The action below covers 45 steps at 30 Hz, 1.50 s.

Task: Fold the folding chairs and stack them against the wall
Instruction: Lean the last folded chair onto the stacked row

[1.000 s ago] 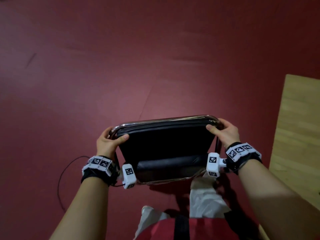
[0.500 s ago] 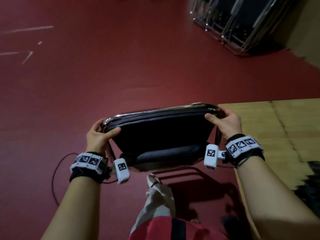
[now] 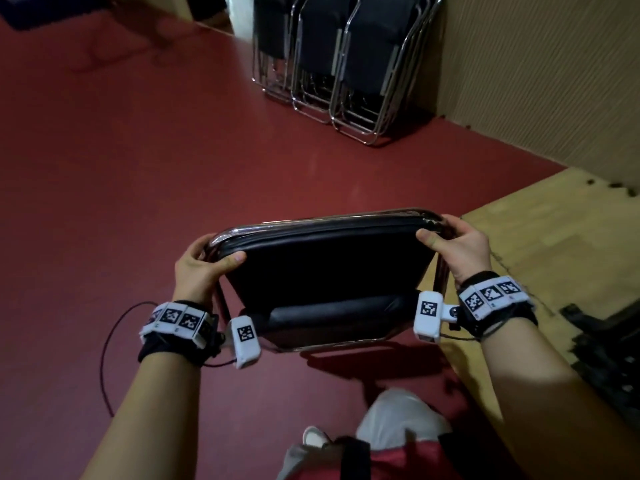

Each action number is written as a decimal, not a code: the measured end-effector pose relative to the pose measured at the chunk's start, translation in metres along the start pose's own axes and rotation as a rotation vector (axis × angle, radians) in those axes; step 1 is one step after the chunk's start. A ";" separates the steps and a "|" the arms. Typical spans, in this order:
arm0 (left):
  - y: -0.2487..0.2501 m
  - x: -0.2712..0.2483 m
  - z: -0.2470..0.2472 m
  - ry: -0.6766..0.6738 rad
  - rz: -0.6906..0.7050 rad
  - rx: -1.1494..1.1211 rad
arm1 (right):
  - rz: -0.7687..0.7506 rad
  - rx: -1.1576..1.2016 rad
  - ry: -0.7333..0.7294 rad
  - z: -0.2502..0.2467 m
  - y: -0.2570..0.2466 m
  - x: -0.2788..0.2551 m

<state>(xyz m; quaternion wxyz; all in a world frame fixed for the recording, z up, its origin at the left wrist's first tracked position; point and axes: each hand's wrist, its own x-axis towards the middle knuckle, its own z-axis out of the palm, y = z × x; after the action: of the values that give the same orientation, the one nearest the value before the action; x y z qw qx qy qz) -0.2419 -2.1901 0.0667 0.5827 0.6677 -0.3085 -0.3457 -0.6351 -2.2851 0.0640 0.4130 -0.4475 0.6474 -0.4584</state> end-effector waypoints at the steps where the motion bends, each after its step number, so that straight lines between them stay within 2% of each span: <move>1: 0.003 0.025 0.006 -0.017 0.006 0.005 | 0.002 -0.002 0.021 0.011 -0.007 0.015; 4: 0.006 0.098 0.023 -0.058 0.018 0.007 | 0.008 0.008 0.042 0.049 -0.019 0.063; 11: 0.017 0.281 0.077 -0.064 -0.024 0.046 | 0.035 0.020 0.047 0.151 -0.043 0.220; 19: 0.051 0.468 0.108 -0.002 -0.042 0.029 | 0.024 0.025 -0.017 0.273 -0.108 0.388; 24: 0.063 0.614 0.126 -0.005 -0.036 -0.029 | 0.025 0.027 0.007 0.369 -0.144 0.489; 28: 0.077 0.740 0.133 -0.067 -0.039 -0.020 | 0.024 0.014 0.062 0.445 -0.170 0.558; 35: 0.112 0.922 0.149 -0.151 -0.010 0.021 | 0.019 0.015 0.099 0.545 -0.217 0.660; 45: 0.117 1.165 0.232 -0.178 -0.020 0.087 | 0.053 0.022 0.134 0.671 -0.244 0.872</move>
<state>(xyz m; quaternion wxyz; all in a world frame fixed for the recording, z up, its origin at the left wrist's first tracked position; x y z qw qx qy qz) 0.2317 -3.2856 0.0448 0.5198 0.6623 -0.3670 -0.3956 -0.1773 -3.3144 0.0305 0.3856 -0.3938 0.6802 -0.4834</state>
